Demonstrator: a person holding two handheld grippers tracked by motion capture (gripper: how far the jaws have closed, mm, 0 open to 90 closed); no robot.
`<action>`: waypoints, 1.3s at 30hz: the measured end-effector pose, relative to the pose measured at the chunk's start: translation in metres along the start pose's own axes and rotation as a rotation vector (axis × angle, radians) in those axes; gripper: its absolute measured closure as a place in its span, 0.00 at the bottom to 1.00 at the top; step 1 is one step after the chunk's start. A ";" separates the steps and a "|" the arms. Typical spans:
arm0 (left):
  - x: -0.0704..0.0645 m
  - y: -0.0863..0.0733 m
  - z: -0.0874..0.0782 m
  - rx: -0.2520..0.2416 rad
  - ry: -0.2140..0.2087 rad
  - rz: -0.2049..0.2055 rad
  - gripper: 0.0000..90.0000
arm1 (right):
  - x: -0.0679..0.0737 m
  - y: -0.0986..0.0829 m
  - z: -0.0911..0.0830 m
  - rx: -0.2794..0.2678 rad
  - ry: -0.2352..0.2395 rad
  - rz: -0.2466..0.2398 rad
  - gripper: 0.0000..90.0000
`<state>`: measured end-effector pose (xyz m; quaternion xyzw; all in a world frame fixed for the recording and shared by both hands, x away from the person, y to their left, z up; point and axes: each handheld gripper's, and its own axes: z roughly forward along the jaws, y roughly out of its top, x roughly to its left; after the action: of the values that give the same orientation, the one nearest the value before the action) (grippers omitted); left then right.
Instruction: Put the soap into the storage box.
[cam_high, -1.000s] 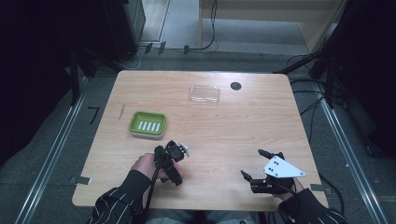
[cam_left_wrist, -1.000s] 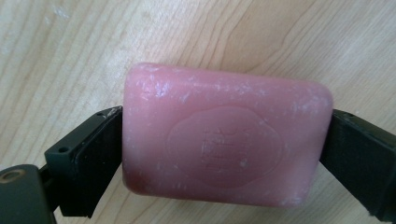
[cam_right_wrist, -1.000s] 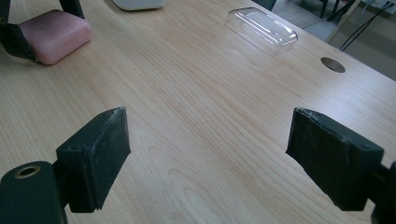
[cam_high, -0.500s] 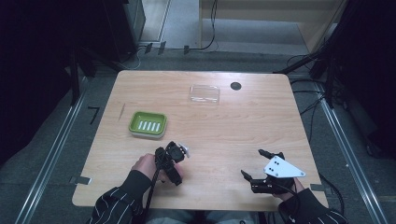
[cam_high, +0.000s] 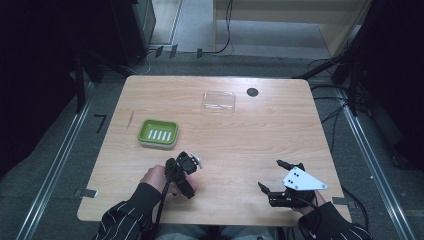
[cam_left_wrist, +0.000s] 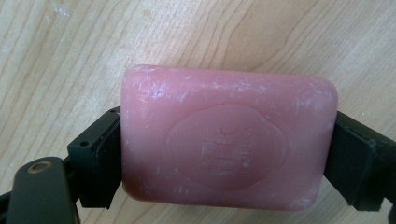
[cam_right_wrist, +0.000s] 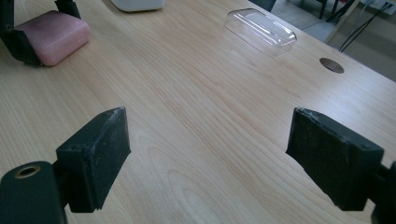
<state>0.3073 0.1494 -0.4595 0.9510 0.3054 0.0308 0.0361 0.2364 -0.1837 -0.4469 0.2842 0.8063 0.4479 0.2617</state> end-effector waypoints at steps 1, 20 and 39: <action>0.000 -0.001 -0.001 -0.003 0.000 -0.004 0.14 | 0.000 0.000 0.000 0.001 0.001 -0.001 0.15; 0.016 -0.014 -0.009 -0.002 0.010 -0.068 0.15 | 0.000 0.000 0.000 0.000 -0.002 0.001 0.15; 0.027 -0.025 -0.016 0.025 0.002 -0.108 0.15 | 0.000 0.000 0.000 -0.002 -0.002 -0.003 0.15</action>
<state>0.3132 0.1858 -0.4449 0.9336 0.3565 0.0260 0.0255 0.2359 -0.1838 -0.4469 0.2832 0.8061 0.4480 0.2632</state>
